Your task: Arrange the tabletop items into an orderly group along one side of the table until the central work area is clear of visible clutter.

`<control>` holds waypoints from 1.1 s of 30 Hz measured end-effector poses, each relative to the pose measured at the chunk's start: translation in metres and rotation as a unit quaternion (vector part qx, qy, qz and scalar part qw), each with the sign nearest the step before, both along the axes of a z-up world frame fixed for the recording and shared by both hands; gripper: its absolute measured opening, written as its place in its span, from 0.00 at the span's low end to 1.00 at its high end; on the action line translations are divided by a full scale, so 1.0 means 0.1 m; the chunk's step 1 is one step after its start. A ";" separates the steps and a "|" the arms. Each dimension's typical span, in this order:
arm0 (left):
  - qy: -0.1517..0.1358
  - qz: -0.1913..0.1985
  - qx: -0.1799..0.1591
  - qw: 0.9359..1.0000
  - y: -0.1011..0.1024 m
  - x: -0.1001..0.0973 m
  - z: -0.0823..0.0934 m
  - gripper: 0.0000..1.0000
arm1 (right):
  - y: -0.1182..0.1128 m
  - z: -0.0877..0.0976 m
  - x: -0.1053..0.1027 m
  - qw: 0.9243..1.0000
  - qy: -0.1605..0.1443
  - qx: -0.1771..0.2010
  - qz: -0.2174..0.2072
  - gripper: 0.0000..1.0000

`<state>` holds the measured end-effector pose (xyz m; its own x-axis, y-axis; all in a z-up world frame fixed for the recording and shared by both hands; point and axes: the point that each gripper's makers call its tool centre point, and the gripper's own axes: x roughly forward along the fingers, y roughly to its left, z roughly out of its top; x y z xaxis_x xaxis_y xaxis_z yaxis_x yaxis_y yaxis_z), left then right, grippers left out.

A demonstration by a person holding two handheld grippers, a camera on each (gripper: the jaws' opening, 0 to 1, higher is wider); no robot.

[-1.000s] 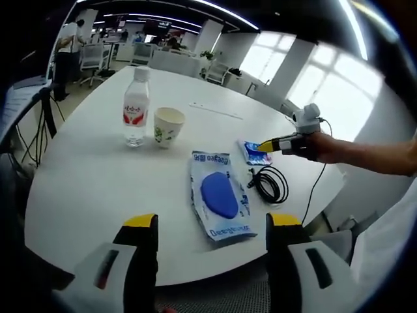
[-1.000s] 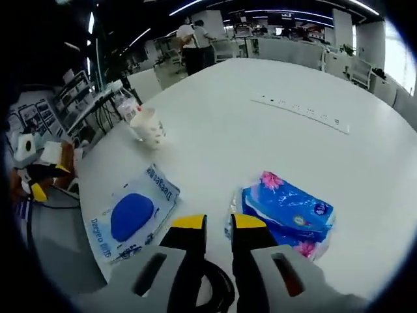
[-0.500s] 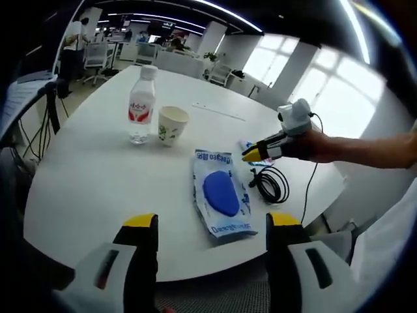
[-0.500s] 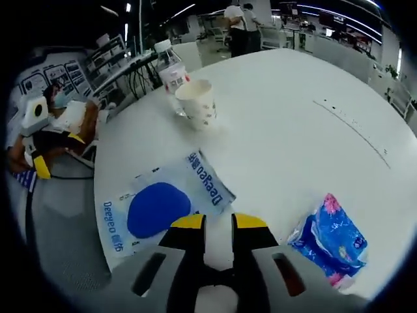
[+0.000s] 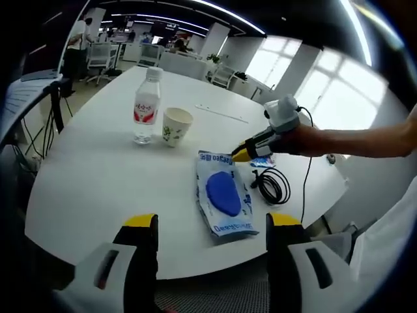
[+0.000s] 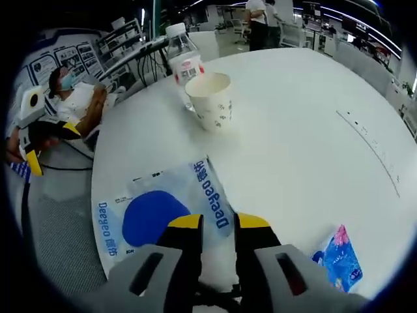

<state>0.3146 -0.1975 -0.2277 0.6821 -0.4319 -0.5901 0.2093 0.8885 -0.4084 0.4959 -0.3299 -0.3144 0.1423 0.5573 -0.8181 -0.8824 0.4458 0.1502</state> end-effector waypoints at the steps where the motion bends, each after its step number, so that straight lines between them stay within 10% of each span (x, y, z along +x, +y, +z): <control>1: 0.001 0.000 0.000 1.000 0.00 -0.01 0.00 0.68 | 0.02 -0.01 0.00 1.000 0.000 -0.003 0.003 0.17; 15: 0.004 0.003 -0.002 1.000 0.00 -0.01 -0.02 0.68 | 0.03 -0.13 0.04 0.999 -0.007 -0.041 0.032 0.11; 33: 0.014 -0.010 -0.010 1.000 -0.13 0.00 -0.10 0.68 | -0.17 0.00 -0.10 0.999 0.027 0.004 -0.043 0.01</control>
<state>0.3151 -0.2102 -0.2378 0.6570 -0.4565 -0.6000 0.2148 0.8762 -0.4314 0.4858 -0.3473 -0.3144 0.1459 0.5519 -0.8211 -0.8316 0.5180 0.2004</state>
